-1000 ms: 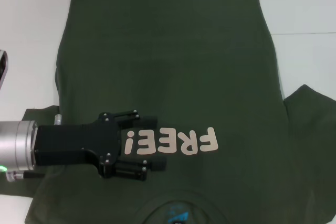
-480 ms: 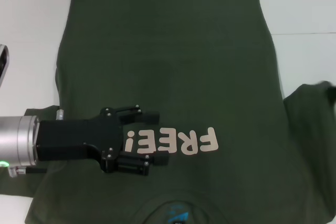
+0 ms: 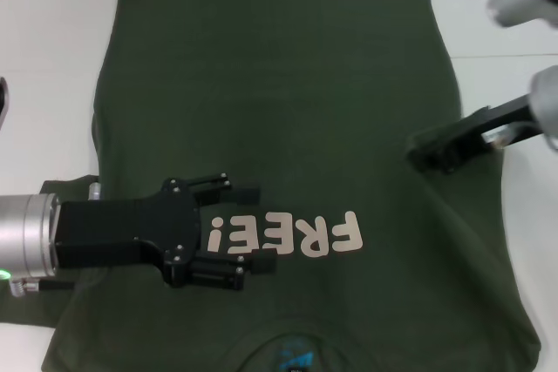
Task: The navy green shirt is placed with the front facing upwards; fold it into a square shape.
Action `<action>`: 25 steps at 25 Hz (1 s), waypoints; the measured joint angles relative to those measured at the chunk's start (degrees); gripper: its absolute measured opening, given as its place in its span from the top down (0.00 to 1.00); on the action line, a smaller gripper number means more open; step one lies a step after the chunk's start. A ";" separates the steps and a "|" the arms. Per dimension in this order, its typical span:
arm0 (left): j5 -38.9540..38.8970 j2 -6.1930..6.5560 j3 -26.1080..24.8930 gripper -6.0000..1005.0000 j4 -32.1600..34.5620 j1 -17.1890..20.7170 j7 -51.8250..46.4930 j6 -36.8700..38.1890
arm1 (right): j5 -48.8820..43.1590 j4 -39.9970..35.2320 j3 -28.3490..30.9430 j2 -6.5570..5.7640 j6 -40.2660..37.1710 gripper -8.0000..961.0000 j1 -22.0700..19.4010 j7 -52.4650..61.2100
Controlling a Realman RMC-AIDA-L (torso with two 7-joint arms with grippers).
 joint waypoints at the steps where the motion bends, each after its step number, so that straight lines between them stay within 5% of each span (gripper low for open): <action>1: -0.01 0.01 -0.02 0.11 0.00 0.12 0.00 0.04 | 0.56 0.64 -1.36 0.00 1.02 0.98 -0.05 -0.02; 8: 0.00 -0.07 -0.73 0.11 0.04 0.81 0.00 0.10 | 2.25 7.95 -7.75 -0.02 6.28 0.98 1.38 -0.54; 25: 0.02 0.11 -0.90 0.12 0.06 0.69 0.42 -0.10 | 3.79 14.83 -10.91 0.05 10.06 0.98 4.68 -1.15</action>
